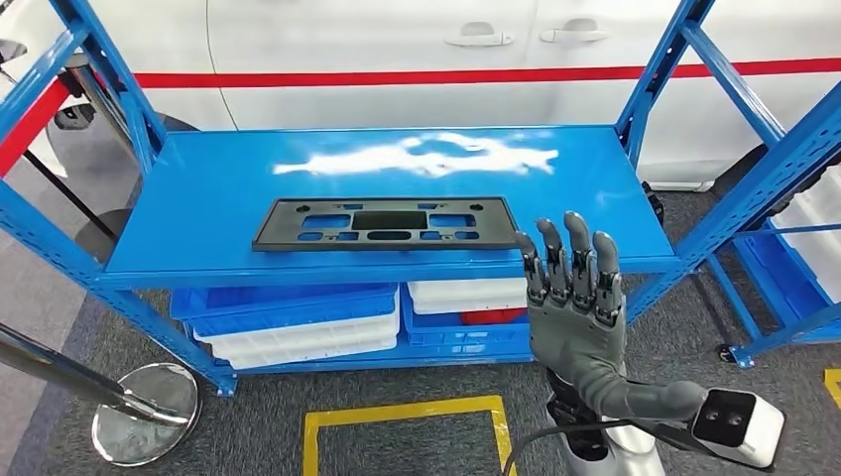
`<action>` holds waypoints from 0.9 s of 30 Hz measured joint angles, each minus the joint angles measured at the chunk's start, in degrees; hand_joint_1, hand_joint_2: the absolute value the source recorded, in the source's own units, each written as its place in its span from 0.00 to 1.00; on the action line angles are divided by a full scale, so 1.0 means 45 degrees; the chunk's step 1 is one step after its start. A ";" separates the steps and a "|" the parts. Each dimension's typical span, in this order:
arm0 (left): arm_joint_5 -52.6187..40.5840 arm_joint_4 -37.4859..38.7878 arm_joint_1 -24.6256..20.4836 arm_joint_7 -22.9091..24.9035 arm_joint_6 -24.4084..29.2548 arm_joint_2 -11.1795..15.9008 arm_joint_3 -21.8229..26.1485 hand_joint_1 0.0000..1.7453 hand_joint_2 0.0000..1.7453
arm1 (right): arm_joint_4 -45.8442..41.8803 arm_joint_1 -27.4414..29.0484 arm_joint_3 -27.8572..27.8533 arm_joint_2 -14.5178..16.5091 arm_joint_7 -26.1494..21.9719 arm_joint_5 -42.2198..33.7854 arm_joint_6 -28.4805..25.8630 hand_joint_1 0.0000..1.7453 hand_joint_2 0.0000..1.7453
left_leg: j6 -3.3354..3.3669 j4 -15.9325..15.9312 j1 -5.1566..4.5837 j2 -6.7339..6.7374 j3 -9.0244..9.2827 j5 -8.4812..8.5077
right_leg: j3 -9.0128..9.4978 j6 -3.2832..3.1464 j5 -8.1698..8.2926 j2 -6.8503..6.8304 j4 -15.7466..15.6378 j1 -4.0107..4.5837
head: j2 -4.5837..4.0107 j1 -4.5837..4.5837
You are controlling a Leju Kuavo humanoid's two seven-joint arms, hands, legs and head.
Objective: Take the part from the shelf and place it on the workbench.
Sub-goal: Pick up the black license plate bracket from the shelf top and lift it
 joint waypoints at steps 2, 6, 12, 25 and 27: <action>-0.0015 0.0000 -0.0015 0.0000 0.0004 0.0019 0.0000 0.00 0.00 | 0.0015 -0.0013 0.0052 0.0018 0.0000 0.0055 -0.0008 0.00 0.00 | -0.0093 0.0421 0.0004 0.0035 -0.0067 -0.0018 | 0.0371 -0.0063 -0.0036 -0.0004 -0.0234 -0.0059 | 0.0000 -0.0003; -0.0152 0.0000 -0.0058 0.0029 0.0004 0.0036 -0.0007 0.00 0.00 | 0.0070 -0.0013 0.0160 0.0052 0.0000 0.0227 -0.0255 0.00 0.00 | -0.0274 0.2988 0.0062 0.0082 -0.1710 -0.1098 | 0.0853 -0.0176 -0.0369 -0.0048 -0.0370 -0.0075 | 0.0000 -0.0007; -0.0282 0.0000 -0.0019 0.0050 -0.0021 0.0069 -0.0020 0.00 0.00 | 0.0168 0.0175 0.0321 0.0011 0.0000 0.0578 -0.1097 0.00 0.00 | -0.0194 0.0547 0.0030 0.0122 -0.1699 0.0946 | 0.1577 0.0032 -0.1081 -0.0001 -0.0230 -0.0070 | 0.0000 -0.0006; -0.0373 0.0005 0.0004 0.0214 0.0442 0.0070 -0.0030 0.00 0.00 | 0.1796 0.0156 0.1481 -0.0778 0.0154 0.1819 -0.3077 0.00 1.00 | 0.0356 -0.0113 0.0060 0.0085 -0.0652 0.0539 | -0.0543 0.0708 -0.1133 -0.0075 0.2184 -0.0317 | 0.0000 -0.0004; -0.0489 0.0005 0.0051 0.0386 0.0735 0.0060 -0.0042 0.00 0.00 | 0.2547 0.0097 0.1907 -0.1053 0.0146 0.3119 -0.4176 0.00 1.00 | 0.0266 -0.0155 0.0066 0.0066 -0.0432 0.0379 | -0.0010 0.0533 -0.0334 -0.0080 0.0612 -0.0234 | 0.0000 -0.0003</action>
